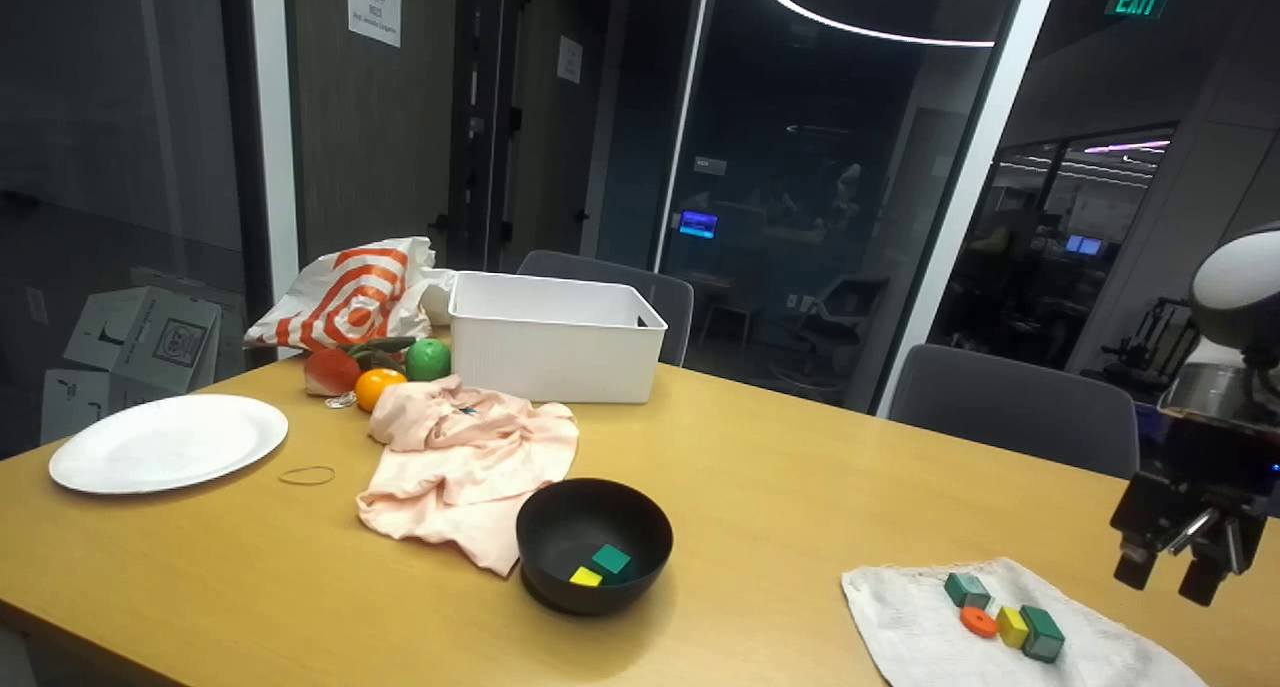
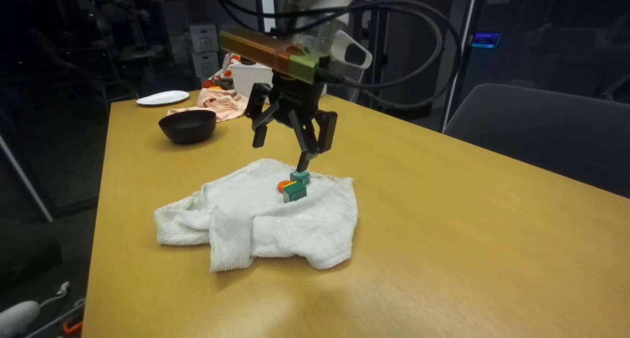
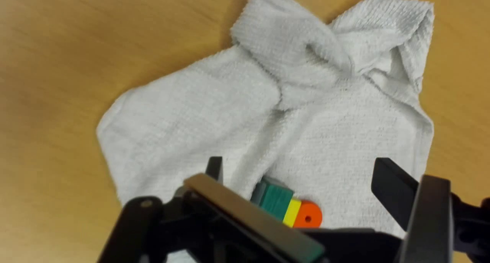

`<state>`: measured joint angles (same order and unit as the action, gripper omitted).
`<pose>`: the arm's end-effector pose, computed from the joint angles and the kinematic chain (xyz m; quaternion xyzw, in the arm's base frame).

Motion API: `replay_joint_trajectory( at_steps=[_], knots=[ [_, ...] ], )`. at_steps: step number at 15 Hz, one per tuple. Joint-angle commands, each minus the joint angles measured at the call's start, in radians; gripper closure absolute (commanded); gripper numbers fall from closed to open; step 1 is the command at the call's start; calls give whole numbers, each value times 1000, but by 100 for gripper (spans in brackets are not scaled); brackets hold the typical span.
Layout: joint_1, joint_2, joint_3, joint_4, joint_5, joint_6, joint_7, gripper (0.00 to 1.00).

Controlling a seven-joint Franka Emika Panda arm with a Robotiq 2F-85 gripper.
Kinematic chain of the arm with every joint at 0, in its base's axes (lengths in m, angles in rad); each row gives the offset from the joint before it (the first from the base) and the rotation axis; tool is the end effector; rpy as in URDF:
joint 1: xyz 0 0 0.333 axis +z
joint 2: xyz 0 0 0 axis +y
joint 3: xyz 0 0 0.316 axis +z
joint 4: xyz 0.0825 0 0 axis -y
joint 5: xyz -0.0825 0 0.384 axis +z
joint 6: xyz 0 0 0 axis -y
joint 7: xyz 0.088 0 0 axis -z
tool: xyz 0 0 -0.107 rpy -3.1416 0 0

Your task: Unfold the white towel on the table

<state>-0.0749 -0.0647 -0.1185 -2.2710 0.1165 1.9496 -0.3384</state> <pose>0.4707 -0.0844 0.3665 -0.9893 -0.0441 0.1093 0.0864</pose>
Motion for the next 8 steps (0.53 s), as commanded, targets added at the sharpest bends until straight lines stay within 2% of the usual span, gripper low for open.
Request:
replay_joint_trajectory(
  at_steps=[1, 3, 4, 8],
  knots=[
    [-8, -107, 10, -42, -79, 120, 79, 0],
    [-9, -130, 9, -45, -106, 164, 119, 0],
    [-2, -76, 2, -9, -75, 112, 75, 0],
    [-2, -75, 2, -13, -77, 114, 80, 0]
  ],
)
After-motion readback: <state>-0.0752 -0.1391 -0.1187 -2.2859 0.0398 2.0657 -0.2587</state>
